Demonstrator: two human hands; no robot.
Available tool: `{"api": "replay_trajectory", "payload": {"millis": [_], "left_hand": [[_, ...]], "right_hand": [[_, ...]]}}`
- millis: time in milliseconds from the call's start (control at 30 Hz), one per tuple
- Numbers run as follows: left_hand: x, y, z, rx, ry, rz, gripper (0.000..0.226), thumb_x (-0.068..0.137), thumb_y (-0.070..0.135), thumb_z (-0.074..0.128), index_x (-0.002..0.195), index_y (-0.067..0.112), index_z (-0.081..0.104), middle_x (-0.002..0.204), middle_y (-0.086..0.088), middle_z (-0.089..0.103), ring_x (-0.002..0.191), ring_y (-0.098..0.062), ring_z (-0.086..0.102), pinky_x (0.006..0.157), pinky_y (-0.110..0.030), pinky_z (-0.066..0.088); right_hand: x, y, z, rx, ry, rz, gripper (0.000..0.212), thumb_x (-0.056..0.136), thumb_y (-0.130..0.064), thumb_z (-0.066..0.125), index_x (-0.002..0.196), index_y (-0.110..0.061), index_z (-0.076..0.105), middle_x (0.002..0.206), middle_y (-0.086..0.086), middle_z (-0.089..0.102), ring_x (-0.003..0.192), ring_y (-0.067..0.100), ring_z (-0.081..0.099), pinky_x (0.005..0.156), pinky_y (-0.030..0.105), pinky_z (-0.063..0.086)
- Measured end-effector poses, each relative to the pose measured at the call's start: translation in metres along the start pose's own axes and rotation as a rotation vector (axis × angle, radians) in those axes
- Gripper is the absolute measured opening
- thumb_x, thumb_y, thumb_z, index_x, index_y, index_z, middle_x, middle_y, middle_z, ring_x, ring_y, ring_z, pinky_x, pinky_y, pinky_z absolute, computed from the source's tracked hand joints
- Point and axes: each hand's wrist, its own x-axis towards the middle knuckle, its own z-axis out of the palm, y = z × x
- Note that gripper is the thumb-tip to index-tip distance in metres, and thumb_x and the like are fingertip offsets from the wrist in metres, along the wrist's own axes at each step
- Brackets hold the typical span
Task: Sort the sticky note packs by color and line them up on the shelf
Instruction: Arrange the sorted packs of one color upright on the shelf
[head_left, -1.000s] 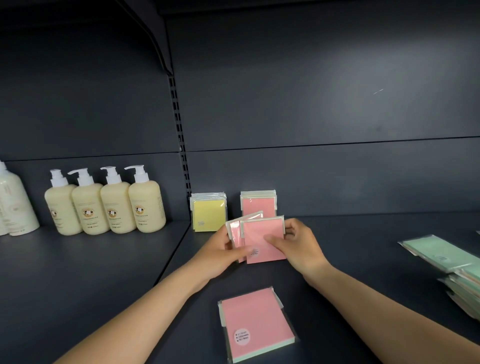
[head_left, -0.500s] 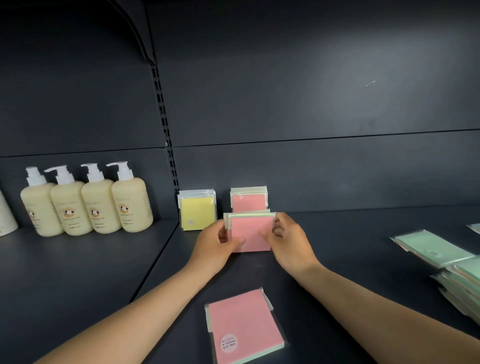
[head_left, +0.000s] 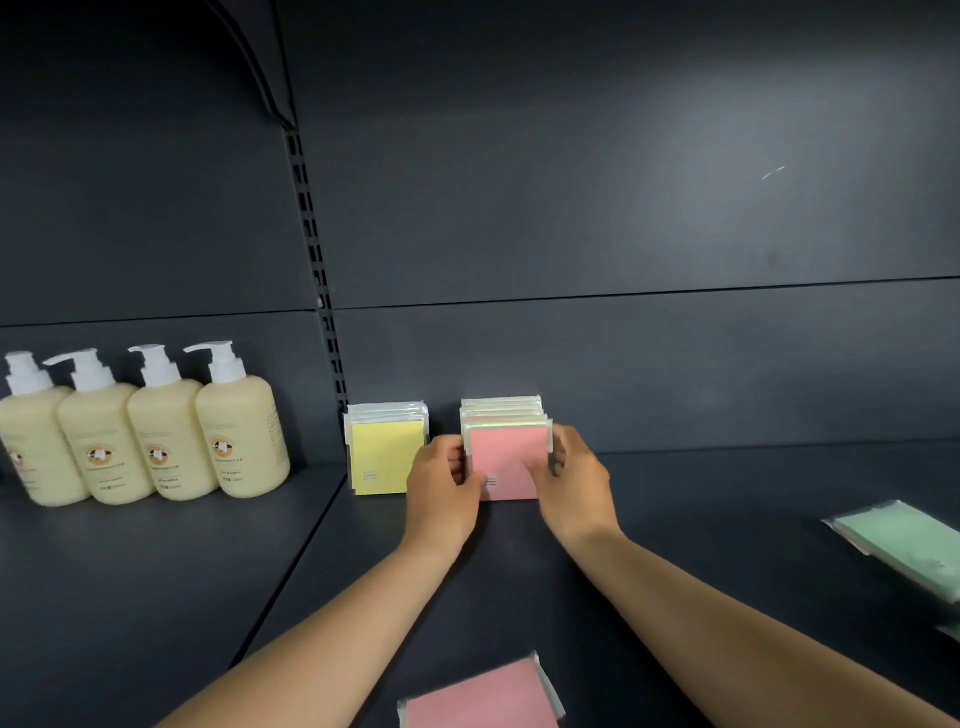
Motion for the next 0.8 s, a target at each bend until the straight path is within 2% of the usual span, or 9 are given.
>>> {"api": "replay_trajectory", "payload": {"millis": [67,133,233,333,467,633,700,767,800], "left_hand": [[0.002,0.000,0.001,-0.034,-0.004,-0.045,0.054,0.082,0.000,0.064,0.132,0.011,0.045,0.121,0.000,0.052,0.110,-0.013,0.052,0.097,-0.023,0.042],[0.004,-0.001,0.003,-0.033,-0.070,-0.053,0.054,0.084,0.001,0.058,0.135,0.014,0.043,0.125,0.003,0.055,0.117,-0.016,0.052,0.103,-0.031,0.041],[0.005,-0.002,0.004,0.010,-0.173,-0.006,0.041,0.086,0.001,0.051,0.123,0.019,0.052,0.112,0.004,0.064,0.105,-0.017,0.059,0.093,-0.032,0.046],[0.005,-0.004,0.004,0.007,-0.190,0.008,0.044,0.089,0.001,0.049,0.127,0.023,0.049,0.113,0.006,0.063,0.104,-0.014,0.057,0.092,-0.028,0.045],[0.006,-0.004,0.004,0.010,-0.189,-0.001,0.044,0.089,0.001,0.050,0.128,0.022,0.049,0.114,0.006,0.062,0.105,-0.013,0.056,0.090,-0.024,0.042],[0.003,0.000,-0.001,0.011,-0.204,-0.013,0.044,0.087,0.003,0.052,0.127,0.020,0.051,0.116,0.003,0.064,0.108,-0.017,0.058,0.096,-0.034,0.046],[-0.001,0.003,-0.005,0.005,-0.209,-0.064,0.032,0.087,0.012,0.055,0.119,0.014,0.054,0.113,-0.001,0.064,0.107,-0.020,0.058,0.094,-0.036,0.046],[-0.007,0.008,-0.014,0.017,-0.224,-0.150,0.030,0.086,0.026,0.059,0.107,0.005,0.054,0.107,-0.005,0.062,0.102,-0.022,0.058,0.087,-0.035,0.043],[-0.011,0.011,-0.021,0.020,-0.253,-0.169,0.029,0.086,0.030,0.060,0.099,0.004,0.055,0.098,-0.005,0.061,0.094,-0.020,0.057,0.080,-0.033,0.042]], "right_hand": [[0.002,0.000,0.000,-0.002,-0.046,0.012,0.037,0.092,-0.011,0.053,0.128,-0.022,0.050,0.113,-0.006,0.064,0.101,0.011,0.059,0.082,0.020,0.043],[0.004,0.001,0.001,-0.048,-0.093,0.002,0.038,0.094,-0.013,0.049,0.131,-0.022,0.047,0.112,-0.005,0.063,0.096,0.011,0.057,0.080,0.020,0.041],[0.007,0.002,0.004,-0.096,-0.158,-0.022,0.038,0.096,-0.015,0.046,0.134,-0.023,0.041,0.116,-0.005,0.061,0.100,0.012,0.056,0.080,0.020,0.039],[0.009,0.003,0.006,-0.125,-0.178,-0.027,0.042,0.097,-0.016,0.045,0.138,-0.023,0.036,0.122,-0.003,0.060,0.112,0.016,0.056,0.085,0.021,0.041],[0.008,0.002,0.005,-0.126,-0.189,-0.018,0.043,0.098,-0.017,0.045,0.139,-0.023,0.035,0.124,-0.003,0.059,0.113,0.016,0.055,0.085,0.021,0.040],[0.006,-0.003,0.001,-0.120,-0.197,0.004,0.041,0.097,-0.017,0.046,0.136,-0.021,0.038,0.121,-0.003,0.059,0.107,0.013,0.055,0.083,0.021,0.039],[0.000,-0.004,-0.002,-0.111,-0.185,0.021,0.050,0.096,-0.020,0.047,0.143,-0.018,0.032,0.127,0.000,0.058,0.118,0.017,0.053,0.090,0.026,0.041],[-0.009,-0.006,-0.008,-0.084,-0.180,0.061,0.062,0.096,-0.023,0.047,0.151,-0.016,0.019,0.140,0.002,0.049,0.132,0.020,0.044,0.105,0.031,0.037],[-0.015,-0.006,-0.013,-0.076,-0.180,0.079,0.065,0.096,-0.025,0.048,0.151,-0.016,0.015,0.146,0.003,0.043,0.136,0.019,0.039,0.109,0.032,0.033]]}}
